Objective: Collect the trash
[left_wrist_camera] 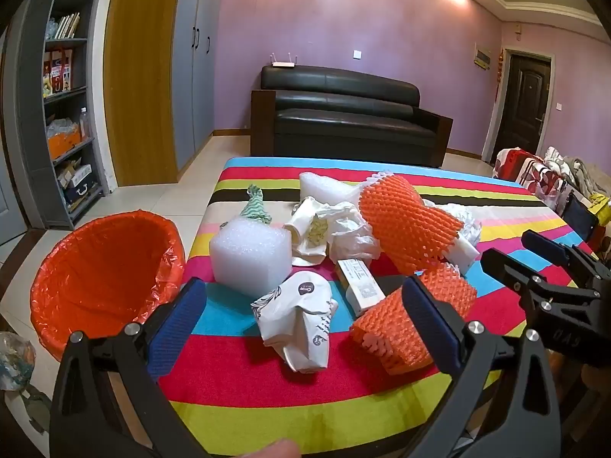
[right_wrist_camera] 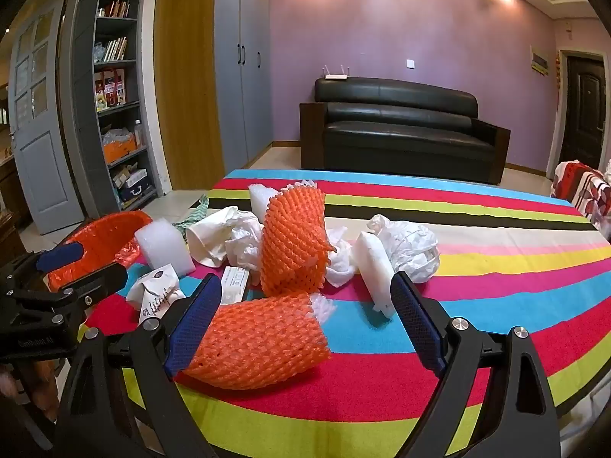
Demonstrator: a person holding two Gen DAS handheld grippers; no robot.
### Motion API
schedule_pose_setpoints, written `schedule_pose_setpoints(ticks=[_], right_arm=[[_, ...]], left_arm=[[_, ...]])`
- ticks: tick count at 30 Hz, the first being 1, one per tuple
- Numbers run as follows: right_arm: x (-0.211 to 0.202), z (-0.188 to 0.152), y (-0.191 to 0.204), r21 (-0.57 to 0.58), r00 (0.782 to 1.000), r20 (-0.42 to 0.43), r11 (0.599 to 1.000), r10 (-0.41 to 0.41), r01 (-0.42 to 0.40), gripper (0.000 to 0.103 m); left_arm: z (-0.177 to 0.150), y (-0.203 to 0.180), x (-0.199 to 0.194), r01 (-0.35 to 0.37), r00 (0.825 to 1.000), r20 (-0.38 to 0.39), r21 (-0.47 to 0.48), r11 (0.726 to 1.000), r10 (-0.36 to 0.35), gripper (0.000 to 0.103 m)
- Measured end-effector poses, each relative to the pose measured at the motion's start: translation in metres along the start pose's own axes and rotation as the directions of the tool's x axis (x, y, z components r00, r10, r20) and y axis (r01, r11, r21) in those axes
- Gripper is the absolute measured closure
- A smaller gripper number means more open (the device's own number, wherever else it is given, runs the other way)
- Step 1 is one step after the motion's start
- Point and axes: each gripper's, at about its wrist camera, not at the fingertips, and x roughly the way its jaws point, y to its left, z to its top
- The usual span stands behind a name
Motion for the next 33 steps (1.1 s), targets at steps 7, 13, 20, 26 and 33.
schedule_pose_setpoints(ticks=[7,13,20,26,33], right_arm=[[0.001,-0.001,-0.002,0.000,1.000,0.000,1.000,0.001,-0.001,0.019],[0.002,-0.001,0.001,0.001,1.000,-0.002,1.000,-0.001,0.001,0.019],[0.001,-0.001,0.000,0.002,1.000,-0.002,1.000,0.000,0.000,0.019],[0.003,-0.001,-0.001,-0.001,1.000,-0.002,1.000,-0.002,0.002,0.019],[0.002,-0.001,0.000,-0.001,1.000,-0.004,1.000,0.000,0.000,0.019]], left_arm=[[-0.005,-0.004,0.002,0.003,1.000,0.002,0.002,1.000,-0.003,0.004],[-0.006,-0.003,0.002,0.004,1.000,0.002,0.001,1.000,-0.004,0.004],[-0.006,-0.004,0.002,0.000,1.000,-0.001,0.002,1.000,0.000,0.004],[-0.004,-0.006,0.001,-0.003,1.000,-0.003,0.001,1.000,0.003,0.004],[-0.003,-0.006,0.001,-0.003,1.000,-0.003,0.000,1.000,0.003,0.004]])
